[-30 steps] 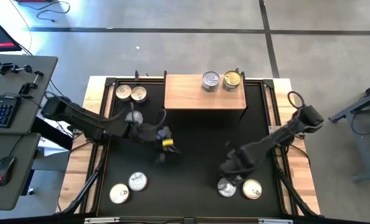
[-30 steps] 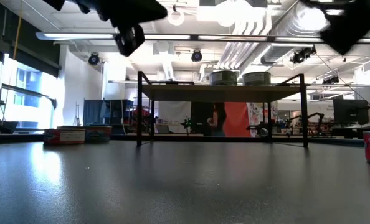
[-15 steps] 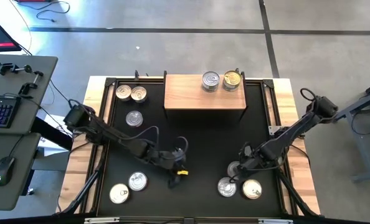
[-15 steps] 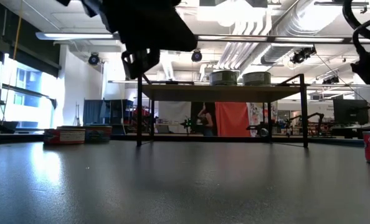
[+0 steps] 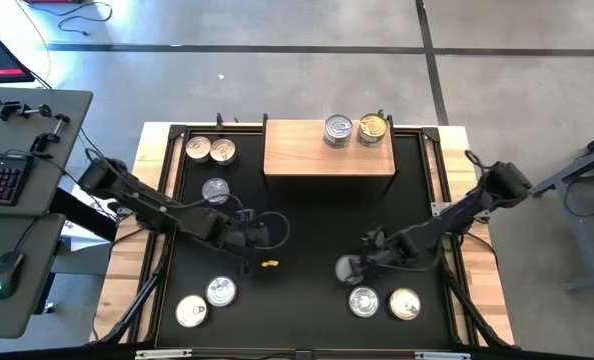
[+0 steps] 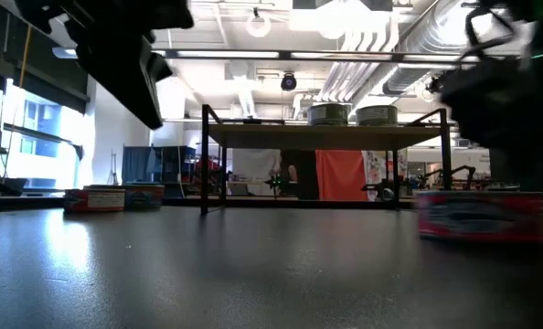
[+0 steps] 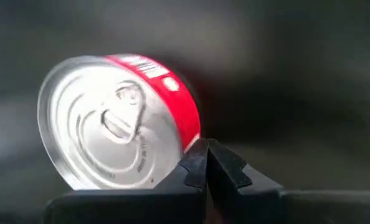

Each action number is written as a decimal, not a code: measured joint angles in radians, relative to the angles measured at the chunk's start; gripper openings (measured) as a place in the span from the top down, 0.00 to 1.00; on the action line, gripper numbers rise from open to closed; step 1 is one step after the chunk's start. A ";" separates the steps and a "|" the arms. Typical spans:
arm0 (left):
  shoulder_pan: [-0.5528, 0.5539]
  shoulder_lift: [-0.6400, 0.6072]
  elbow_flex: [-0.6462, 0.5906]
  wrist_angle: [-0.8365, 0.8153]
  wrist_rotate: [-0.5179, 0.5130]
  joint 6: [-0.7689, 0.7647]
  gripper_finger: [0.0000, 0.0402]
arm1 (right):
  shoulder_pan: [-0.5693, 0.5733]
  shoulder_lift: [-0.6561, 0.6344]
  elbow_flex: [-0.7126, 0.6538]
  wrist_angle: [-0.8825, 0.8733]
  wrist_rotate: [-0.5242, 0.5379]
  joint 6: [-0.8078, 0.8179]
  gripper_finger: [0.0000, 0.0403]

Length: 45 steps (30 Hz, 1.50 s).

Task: Stack canned seafood by type on shelf
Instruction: Put the red tuna can on the shelf

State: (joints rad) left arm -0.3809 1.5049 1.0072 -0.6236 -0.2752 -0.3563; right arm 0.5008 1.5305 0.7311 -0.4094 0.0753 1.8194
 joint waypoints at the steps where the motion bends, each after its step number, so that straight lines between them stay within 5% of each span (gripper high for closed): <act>1: 0.000 -0.023 -0.024 0.025 0.000 -0.004 1.00 | -0.023 0.023 0.016 0.019 0.009 -0.023 1.00; 10: -0.009 -0.102 -0.174 0.182 0.004 -0.091 1.00 | -0.186 0.231 0.292 0.025 0.033 -0.345 1.00; 18: -0.050 -0.096 -0.177 0.182 0.007 -0.106 1.00 | -0.216 0.229 0.454 -0.184 0.107 -0.499 1.00; 25: -0.066 -0.066 -0.177 0.349 0.036 -0.140 1.00 | -0.187 0.209 0.427 -0.233 0.040 -0.518 1.00; 33: -0.088 0.189 -0.151 0.585 0.108 -0.217 1.00 | -0.083 0.209 0.303 -0.130 -0.039 -0.347 1.00; 37: -0.106 0.272 -0.078 0.671 0.109 -0.129 1.00 | -0.060 0.209 0.257 -0.022 -0.019 -0.295 1.00; 45: -0.065 0.369 0.015 0.603 0.017 -0.112 1.00 | -0.069 0.209 0.242 0.063 0.058 -0.275 1.00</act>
State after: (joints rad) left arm -0.4458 1.8740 1.0221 -0.0203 -0.2578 -0.4684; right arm 0.4318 1.7393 0.9730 -0.3464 0.1337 1.5448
